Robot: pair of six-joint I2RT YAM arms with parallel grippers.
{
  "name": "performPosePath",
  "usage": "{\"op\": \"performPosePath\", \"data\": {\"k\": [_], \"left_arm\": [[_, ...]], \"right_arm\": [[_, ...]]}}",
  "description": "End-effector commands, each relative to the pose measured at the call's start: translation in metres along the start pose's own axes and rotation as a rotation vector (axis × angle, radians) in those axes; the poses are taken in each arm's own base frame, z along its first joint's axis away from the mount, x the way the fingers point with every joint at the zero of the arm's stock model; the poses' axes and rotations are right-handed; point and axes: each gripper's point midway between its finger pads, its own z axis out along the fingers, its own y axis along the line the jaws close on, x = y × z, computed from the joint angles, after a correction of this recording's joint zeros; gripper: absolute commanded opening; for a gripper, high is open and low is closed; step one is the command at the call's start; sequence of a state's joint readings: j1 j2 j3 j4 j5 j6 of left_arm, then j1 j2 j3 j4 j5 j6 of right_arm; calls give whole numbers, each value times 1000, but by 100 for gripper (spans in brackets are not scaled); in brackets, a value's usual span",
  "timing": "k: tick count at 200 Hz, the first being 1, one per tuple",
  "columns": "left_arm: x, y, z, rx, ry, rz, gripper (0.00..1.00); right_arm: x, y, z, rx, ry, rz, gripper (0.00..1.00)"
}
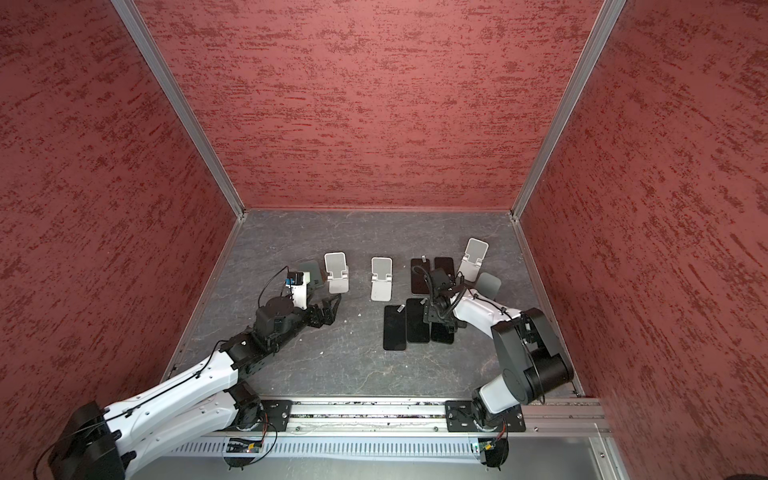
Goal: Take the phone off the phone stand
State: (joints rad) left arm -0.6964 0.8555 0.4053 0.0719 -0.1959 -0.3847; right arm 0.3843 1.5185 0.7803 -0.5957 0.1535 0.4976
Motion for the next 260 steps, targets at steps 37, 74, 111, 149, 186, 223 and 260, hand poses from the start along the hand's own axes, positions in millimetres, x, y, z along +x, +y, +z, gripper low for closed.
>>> {"op": "performPosePath", "data": {"k": [37, 74, 111, 149, 186, 223, 260], "left_arm": [[-8, 9, -7, -71, -1, 28, 100], [-12, 22, -12, -151, 6, 47, 100], [-23, 42, -21, -285, 16, 93, 100], [-38, 71, -34, -433, -17, 100, 99], [-50, 102, -46, -549, -56, 94, 100], [-58, 129, -52, -639, -106, 130, 99], [-58, 152, -51, -685, -161, 126, 99]], "right_arm": [[-70, 6, -68, -9, -253, 8, 88], [-97, -3, -102, -10, -393, 36, 99], [-115, -19, -128, -3, -533, 50, 99], [-132, -33, -152, -28, -753, 43, 99], [-144, -50, -150, -18, -831, 54, 99], [-148, -67, -124, 9, -889, 36, 99], [-149, -90, -97, 25, -949, 96, 99]]}}
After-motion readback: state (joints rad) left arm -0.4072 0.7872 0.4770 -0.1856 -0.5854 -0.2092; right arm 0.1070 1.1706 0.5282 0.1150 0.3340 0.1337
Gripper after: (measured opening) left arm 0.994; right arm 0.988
